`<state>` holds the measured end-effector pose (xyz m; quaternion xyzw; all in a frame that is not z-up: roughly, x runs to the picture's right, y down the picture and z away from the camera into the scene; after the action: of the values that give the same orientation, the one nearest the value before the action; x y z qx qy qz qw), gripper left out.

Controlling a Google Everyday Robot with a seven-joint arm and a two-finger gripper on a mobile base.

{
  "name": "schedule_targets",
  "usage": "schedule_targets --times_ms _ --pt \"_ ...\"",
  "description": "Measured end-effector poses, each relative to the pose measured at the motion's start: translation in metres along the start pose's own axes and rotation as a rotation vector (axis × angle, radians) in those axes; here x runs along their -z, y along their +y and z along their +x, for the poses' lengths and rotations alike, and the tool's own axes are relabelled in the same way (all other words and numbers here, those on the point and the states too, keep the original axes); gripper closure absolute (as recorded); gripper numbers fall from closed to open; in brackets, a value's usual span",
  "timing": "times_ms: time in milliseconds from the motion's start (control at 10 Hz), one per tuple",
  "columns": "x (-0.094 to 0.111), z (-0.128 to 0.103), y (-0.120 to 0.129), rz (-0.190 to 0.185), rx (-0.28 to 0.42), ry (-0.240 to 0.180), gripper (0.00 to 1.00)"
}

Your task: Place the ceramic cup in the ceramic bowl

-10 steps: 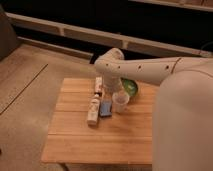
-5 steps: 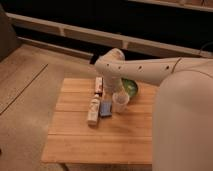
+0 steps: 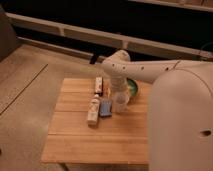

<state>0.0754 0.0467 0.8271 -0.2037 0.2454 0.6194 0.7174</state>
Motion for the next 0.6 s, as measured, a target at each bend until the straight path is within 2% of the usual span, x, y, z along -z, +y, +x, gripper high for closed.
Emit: schedule_targets --times_ms 400,500,600 --pt "-0.018 -0.011 0.032 -0.061 0.031 0.018 0.35" --pt "-0.020 -0.012 0.037 -0.072 0.035 0.022 0.38" --pt "-0.025 -0.010 0.046 -0.095 0.040 0.036 0.52"
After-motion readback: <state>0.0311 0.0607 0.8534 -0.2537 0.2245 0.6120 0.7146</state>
